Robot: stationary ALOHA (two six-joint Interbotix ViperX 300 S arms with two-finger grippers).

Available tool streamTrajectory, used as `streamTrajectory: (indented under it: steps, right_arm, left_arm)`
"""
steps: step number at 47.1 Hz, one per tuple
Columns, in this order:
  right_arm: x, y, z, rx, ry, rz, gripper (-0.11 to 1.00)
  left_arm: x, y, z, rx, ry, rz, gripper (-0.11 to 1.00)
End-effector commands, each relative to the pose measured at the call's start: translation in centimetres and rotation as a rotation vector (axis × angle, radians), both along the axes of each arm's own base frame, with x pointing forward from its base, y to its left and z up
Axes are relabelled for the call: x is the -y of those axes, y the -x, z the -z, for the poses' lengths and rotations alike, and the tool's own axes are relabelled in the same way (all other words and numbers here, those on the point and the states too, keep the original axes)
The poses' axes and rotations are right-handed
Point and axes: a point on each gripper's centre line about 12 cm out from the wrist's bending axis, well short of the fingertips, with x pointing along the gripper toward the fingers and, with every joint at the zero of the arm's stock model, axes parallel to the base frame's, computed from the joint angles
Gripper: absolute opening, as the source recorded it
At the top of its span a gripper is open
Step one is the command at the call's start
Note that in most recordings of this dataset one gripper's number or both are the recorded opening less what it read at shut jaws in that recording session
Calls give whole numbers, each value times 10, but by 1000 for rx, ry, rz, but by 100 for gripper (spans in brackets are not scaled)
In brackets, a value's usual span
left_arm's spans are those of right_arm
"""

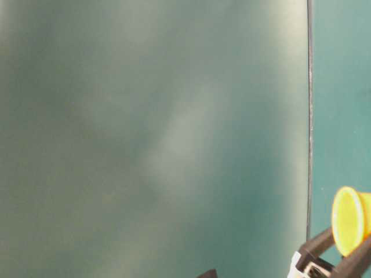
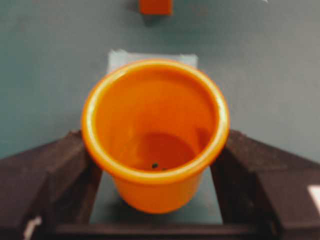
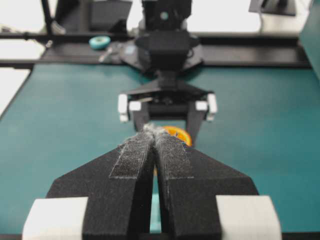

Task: Move the cup backward with left arm.
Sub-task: 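Close the left gripper on the orange cup's base, then slide the held orange cup backward toward the far table edge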

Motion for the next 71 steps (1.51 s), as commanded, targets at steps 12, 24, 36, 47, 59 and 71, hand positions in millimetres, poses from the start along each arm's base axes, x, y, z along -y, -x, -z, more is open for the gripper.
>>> streamTrajectory:
  steps: [12,24,36,47,59,71]
  right_arm:
    - [0,-3,-9,20,-2,0,0]
    - [0,-4,-7,11,-2,0,0]
    - [0,-6,-4,2,0,0,-1]
    - [0,-6,-3,-2,0,0,-1]
    - [0,-6,-3,-2,1,0,0]
    - [0,-6,-3,-2,1,0,0]
  left_arm:
    - [-35,-9,-15,65,-11,-99,62]
    - [-68,-7,-18,77,-18,-189,62]
    - [-104,-7,-23,95,-26,-286,62]
    - [-133,-5,-24,100,-31,-363,62]
    - [-161,-3,-17,64,-26,-432,62]
    - [-183,-3,-20,82,-33,-481,62]
